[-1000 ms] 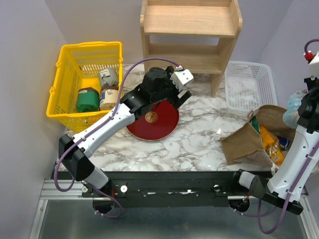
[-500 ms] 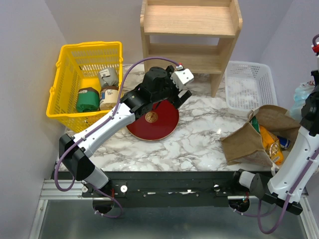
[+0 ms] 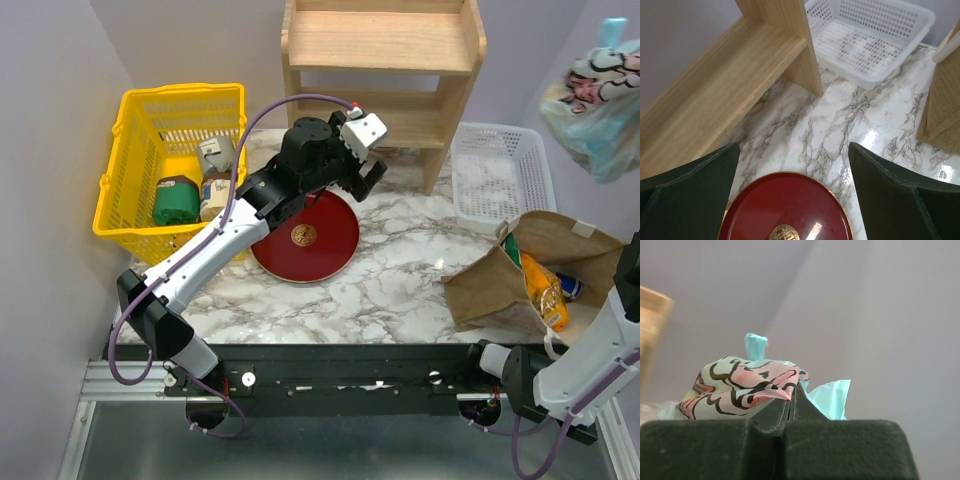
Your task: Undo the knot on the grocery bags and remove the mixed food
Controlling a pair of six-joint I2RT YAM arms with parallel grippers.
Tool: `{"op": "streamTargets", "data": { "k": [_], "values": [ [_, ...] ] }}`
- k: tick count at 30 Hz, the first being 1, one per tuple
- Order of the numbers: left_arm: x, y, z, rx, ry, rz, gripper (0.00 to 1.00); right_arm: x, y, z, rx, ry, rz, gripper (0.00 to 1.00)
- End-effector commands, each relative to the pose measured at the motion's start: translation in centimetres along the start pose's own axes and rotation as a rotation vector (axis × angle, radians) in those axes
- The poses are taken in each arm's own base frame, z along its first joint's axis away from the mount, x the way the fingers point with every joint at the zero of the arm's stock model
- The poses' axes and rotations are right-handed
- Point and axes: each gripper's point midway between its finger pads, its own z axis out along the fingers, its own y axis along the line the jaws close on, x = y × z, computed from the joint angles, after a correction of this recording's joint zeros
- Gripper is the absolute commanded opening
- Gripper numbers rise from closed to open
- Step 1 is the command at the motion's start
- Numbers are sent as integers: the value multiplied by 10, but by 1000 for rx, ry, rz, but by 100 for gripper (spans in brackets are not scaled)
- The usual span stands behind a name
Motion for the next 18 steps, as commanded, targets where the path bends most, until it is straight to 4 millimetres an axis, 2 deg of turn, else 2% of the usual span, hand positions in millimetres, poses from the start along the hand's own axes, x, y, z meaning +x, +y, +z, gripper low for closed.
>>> {"op": "streamTargets", "data": {
  "k": [1, 3, 4, 5, 7, 8, 9, 10, 11, 12, 13, 14, 16, 17, 18],
  "values": [
    [-25, 37, -35, -140, -45, -49, 99, -80, 46, 4, -307, -364, 190, 1],
    [-23, 51, -46, -187, -37, -79, 99, -93, 60, 5, -406, -406, 296, 1],
    [-26, 56, -54, -205, -43, -85, 99, -87, 67, 17, -440, -389, 339, 1],
    [-18, 68, -60, -237, -23, -87, 99, -89, 80, 17, -495, -388, 383, 1],
    [-16, 78, -72, -269, -16, -81, 99, -84, 100, 22, -547, -379, 371, 1],
    [-6, 86, -76, -287, 14, -76, 99, -87, 122, 19, -600, -376, 391, 1],
    [-2, 89, -79, -293, 23, -60, 99, -84, 134, 20, -623, -385, 336, 1],
    [0, 97, -87, -336, 29, -51, 99, -74, 155, 23, -668, -354, 344, 1],
    [9, 100, -88, -349, 48, -47, 99, -76, 174, 16, -721, -353, 363, 1],
    [12, 103, -91, -360, 53, -34, 99, -72, 185, 14, -748, -341, 358, 1],
    [14, 105, -95, -375, 57, -33, 99, -55, 210, 17, -797, -285, 362, 1],
    [16, 105, -95, -377, 62, -33, 99, -50, 226, 13, -821, -257, 360, 1],
    [16, 106, -99, -384, 59, -37, 99, -36, 244, 8, -850, -220, 344, 1],
    [19, 105, -99, -380, 64, -37, 99, -19, 262, 8, -871, -169, 345, 1],
    [20, 104, -100, -378, 65, -38, 99, -13, 264, 4, -871, -154, 352, 1]
  ]
}}
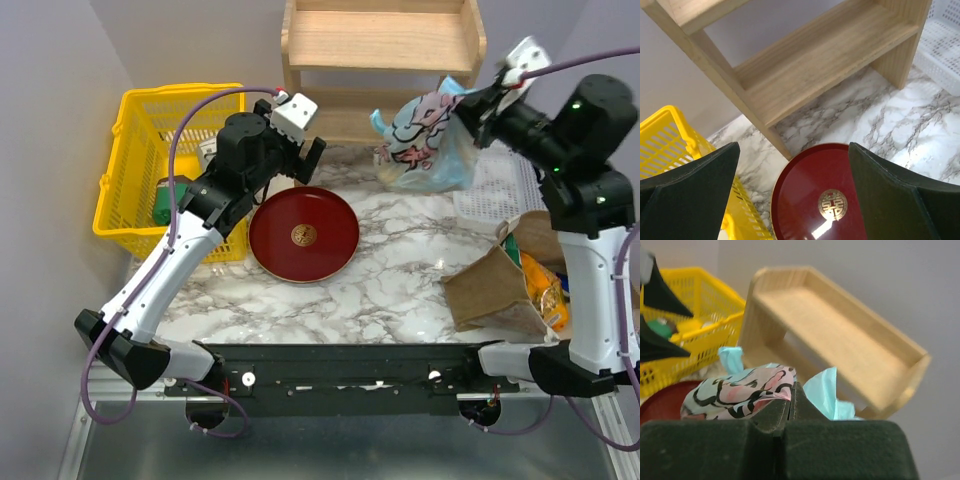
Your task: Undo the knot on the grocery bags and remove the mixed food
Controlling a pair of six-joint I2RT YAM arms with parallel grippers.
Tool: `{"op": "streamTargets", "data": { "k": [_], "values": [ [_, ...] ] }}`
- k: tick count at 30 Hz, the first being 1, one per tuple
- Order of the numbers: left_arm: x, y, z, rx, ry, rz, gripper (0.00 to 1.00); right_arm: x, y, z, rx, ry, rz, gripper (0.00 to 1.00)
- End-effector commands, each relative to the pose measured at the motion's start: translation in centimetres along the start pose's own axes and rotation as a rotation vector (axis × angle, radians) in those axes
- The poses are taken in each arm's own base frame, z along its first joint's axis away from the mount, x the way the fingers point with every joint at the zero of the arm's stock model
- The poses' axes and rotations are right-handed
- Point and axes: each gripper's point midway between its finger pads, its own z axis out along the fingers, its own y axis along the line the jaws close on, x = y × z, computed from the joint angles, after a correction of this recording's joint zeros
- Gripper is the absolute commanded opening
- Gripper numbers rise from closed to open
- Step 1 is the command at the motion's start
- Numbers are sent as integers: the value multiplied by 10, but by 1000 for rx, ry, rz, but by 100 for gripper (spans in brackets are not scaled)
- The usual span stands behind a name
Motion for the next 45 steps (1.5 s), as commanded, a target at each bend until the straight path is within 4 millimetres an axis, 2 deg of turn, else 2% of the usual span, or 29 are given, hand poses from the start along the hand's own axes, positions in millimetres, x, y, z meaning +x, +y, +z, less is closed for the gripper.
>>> {"op": "streamTargets", "data": {
  "k": [1, 2, 3, 5, 6, 9, 10, 11, 12, 13, 14, 16, 17, 19, 21, 27, 29, 33, 35, 37, 38, 40, 41, 42, 43, 44, 45],
  "values": [
    [13, 6, -7, -31, 37, 18, 99, 41, 12, -5, 32, 101, -5, 1],
    [16, 5, -8, -23, 42, 20, 99, 50, 15, -4, 32, 118, 0, 1],
    [18, 4, -9, -19, 46, 23, 99, 77, 21, -1, 26, 177, 26, 1],
    [22, 2, -10, -10, 52, 26, 99, 100, 29, -3, 20, 221, 46, 1],
    [27, -1, -9, -1, 62, 25, 99, 125, 40, -1, 0, 272, 75, 1],
    [34, -6, -6, 20, 75, 18, 99, 152, 64, -2, -66, 316, 85, 1],
    [36, -7, -4, 26, 78, 15, 99, 175, 80, -4, -102, 363, 92, 1],
    [37, -8, -3, 31, 80, 10, 99, 177, 95, -5, -144, 364, 78, 1],
    [39, -9, -2, 31, 85, 6, 99, 188, 103, -6, -162, 387, 57, 1],
    [41, -10, 0, 32, 89, 4, 99, 207, 116, -9, -189, 428, 59, 1],
    [42, -10, 1, 33, 92, 0, 99, 215, 128, -9, -214, 442, 43, 1],
    [47, -17, 3, 65, 98, -11, 99, 239, 132, -11, -195, 503, 7, 1],
    [47, -18, 4, 69, 97, -13, 99, 256, 141, -12, -209, 536, -2, 1],
    [49, -19, 3, 76, 101, -15, 99, 276, 136, -11, -163, 597, -14, 1],
    [50, -20, 2, 81, 98, -11, 99, 284, 125, -9, -106, 630, -38, 1],
    [59, -22, -1, 85, 103, 3, 99, 267, 92, -4, 4, 623, -144, 1],
    [60, -23, -2, 90, 102, 0, 99, 267, 90, -7, -1, 634, -174, 1],
    [71, -27, -4, 94, 120, -16, 99, 279, 82, -18, 27, 691, -248, 1],
    [76, -29, -6, 103, 127, -26, 99, 301, 99, -27, -37, 742, -248, 1],
    [89, -36, -7, 124, 153, -42, 99, 317, 133, -30, -184, 761, -194, 5],
    [92, -37, -7, 129, 157, -46, 99, 325, 157, -33, -264, 769, -165, 7],
    [98, -41, -7, 145, 171, -54, 99, 325, 194, -35, -364, 749, -64, 10],
    [98, -43, -7, 156, 171, -56, 99, 323, 217, -38, -434, 743, -39, 13],
    [99, -44, -7, 158, 172, -58, 99, 317, 236, -39, -497, 724, 30, 32],
    [99, -44, -6, 158, 175, -57, 99, 318, 244, -39, -525, 735, 69, 51],
    [99, -43, -5, 155, 175, -55, 99, 315, 248, -38, -534, 736, 100, 70],
    [97, -42, -5, 153, 171, -51, 99, 303, 241, -29, -498, 727, 128, 95]
  ]
}}
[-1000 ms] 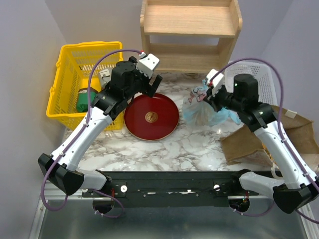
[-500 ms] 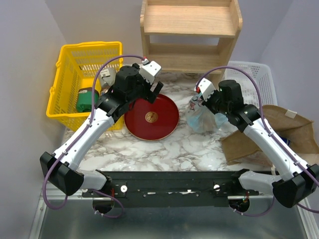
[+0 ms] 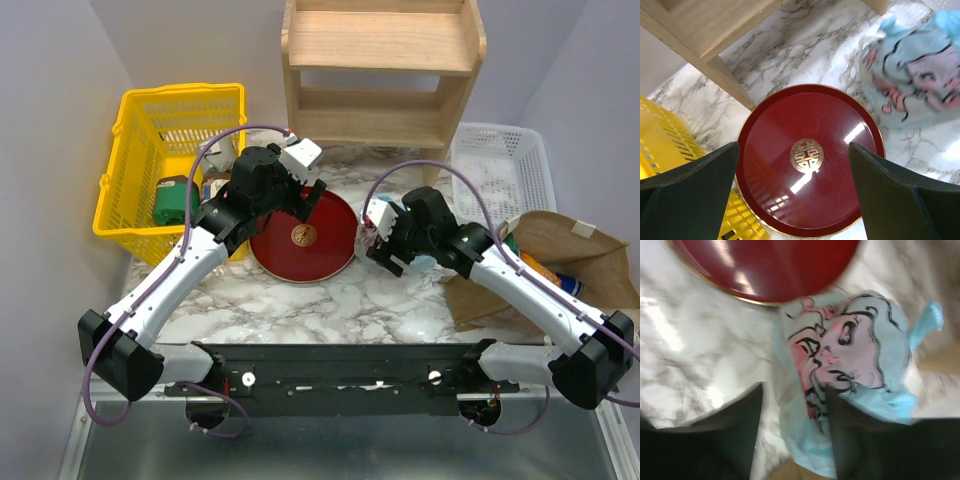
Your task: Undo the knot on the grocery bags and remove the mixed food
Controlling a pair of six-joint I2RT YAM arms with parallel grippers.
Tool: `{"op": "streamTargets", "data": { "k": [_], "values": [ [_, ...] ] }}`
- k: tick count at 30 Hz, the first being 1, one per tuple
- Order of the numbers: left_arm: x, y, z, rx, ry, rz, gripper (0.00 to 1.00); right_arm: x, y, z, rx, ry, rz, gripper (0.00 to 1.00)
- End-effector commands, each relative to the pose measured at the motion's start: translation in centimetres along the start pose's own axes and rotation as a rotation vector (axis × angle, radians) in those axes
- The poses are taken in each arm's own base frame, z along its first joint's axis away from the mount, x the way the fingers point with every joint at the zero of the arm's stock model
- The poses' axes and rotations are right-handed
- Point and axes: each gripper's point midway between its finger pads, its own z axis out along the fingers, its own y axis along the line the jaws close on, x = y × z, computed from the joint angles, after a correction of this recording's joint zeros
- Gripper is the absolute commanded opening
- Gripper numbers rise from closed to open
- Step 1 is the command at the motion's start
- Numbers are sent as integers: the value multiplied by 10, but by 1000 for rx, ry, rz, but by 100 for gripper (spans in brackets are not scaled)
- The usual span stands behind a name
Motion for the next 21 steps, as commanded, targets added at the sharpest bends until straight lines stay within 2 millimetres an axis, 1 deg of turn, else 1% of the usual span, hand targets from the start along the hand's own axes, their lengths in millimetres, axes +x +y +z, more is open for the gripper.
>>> {"op": "streamTargets", "data": {
  "k": [1, 3, 4, 5, 6, 7, 8, 9, 10, 12, 13, 14, 15, 16, 17, 18, 19, 20, 21],
  "values": [
    [-13, -3, -3, 22, -39, -9, 99, -33, 23, -4, -135, -68, 127, 99],
    [-12, -3, -4, 25, -41, 4, 99, -46, 5, -15, -70, -89, 134, 100],
    [-11, -3, -3, 27, -40, 5, 99, -63, -8, -26, -36, -131, 156, 100],
    [-10, -4, -2, 30, -39, 8, 99, -69, -15, -33, -20, -155, 183, 100],
    [-10, -7, -1, 46, -36, 6, 99, -70, -26, -40, -18, -179, 236, 100],
    [-7, -10, 2, 63, -27, 6, 99, -76, -34, -47, -6, -201, 302, 100],
    [-6, -14, 4, 87, -23, 0, 99, -69, -45, -46, 19, -183, 349, 99],
    [-9, -19, 6, 117, -32, -1, 99, -59, -51, -42, 55, -138, 390, 98],
    [-8, -34, 12, 206, -33, -3, 99, -51, -56, -39, 79, -111, 406, 98],
    [-17, -50, 18, 284, -59, 6, 99, -24, -61, -27, 129, -36, 441, 97],
    [-11, -62, 30, 340, -36, 7, 99, -15, -60, -23, 131, -15, 463, 98],
    [-11, -69, 36, 371, -26, 13, 99, 3, -53, -16, 116, 34, 488, 97],
    [-18, -76, 40, 407, -31, 20, 99, 10, -48, -12, 93, 49, 504, 97],
    [-6, -86, 56, 446, 10, 19, 99, 19, -43, -9, 82, 71, 518, 97],
    [-4, -93, 62, 475, 21, 9, 99, 27, -41, -7, 73, 93, 526, 97],
    [-8, -96, 67, 492, 23, 0, 99, 38, -36, -4, 62, 123, 531, 97],
    [5, -103, 82, 513, 65, -18, 99, 46, -35, 0, 62, 149, 532, 97],
    [7, -109, 87, 546, 72, -32, 99, 53, -38, 1, 68, 167, 542, 97],
    [4, -113, 91, 566, 74, -33, 99, 62, -39, 4, 73, 194, 545, 97]
  ]
}}
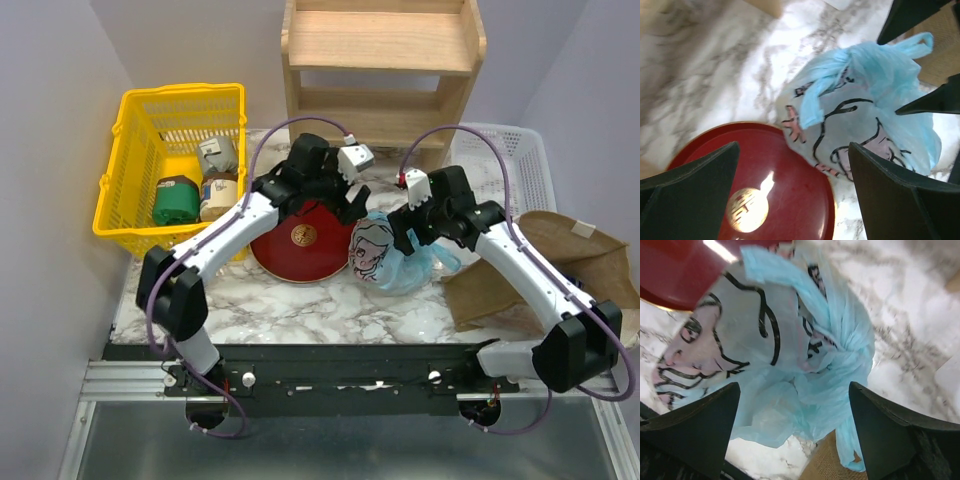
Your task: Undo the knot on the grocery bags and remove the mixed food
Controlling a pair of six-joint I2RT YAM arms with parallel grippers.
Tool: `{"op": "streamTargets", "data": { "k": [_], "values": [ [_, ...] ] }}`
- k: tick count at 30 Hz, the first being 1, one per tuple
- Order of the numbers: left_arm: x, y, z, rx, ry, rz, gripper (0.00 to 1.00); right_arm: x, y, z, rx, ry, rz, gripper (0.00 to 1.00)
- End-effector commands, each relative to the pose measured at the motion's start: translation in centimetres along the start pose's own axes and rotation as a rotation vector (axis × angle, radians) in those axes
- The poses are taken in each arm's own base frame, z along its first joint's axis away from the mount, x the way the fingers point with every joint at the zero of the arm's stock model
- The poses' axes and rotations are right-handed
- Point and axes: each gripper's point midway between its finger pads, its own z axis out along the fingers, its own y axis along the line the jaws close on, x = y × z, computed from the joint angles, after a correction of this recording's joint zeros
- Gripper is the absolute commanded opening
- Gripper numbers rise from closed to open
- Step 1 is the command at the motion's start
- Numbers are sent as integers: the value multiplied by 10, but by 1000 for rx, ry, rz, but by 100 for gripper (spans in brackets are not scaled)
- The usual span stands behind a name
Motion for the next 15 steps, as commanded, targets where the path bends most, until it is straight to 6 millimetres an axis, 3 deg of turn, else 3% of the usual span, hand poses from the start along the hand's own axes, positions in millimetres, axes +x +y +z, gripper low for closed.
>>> {"op": "streamTargets", "data": {
  "k": [1, 3, 4, 6, 9, 12, 15],
  "values": [
    [18, -25, 43, 195, 63, -56, 99, 37, -18, 15, 43, 133, 49, 97],
    [16, -29, 54, 238, 85, -60, 99, 47, -35, 20, 84, 168, 81, 97],
    [32, -28, 68, 251, 127, -85, 98, 49, -40, 22, 93, 173, 98, 97],
    [33, -29, 78, 266, 142, -97, 98, 55, -53, 27, 113, 188, 124, 97],
    [47, -29, 95, 273, 170, -102, 98, 67, -46, 39, 53, 231, 102, 96],
    [69, -29, 107, 266, 230, -83, 97, 62, -29, 40, -51, 202, 100, 80],
    [89, -29, 110, 267, 276, -68, 89, 48, -23, 33, -81, 152, 98, 52]
  ]
}}
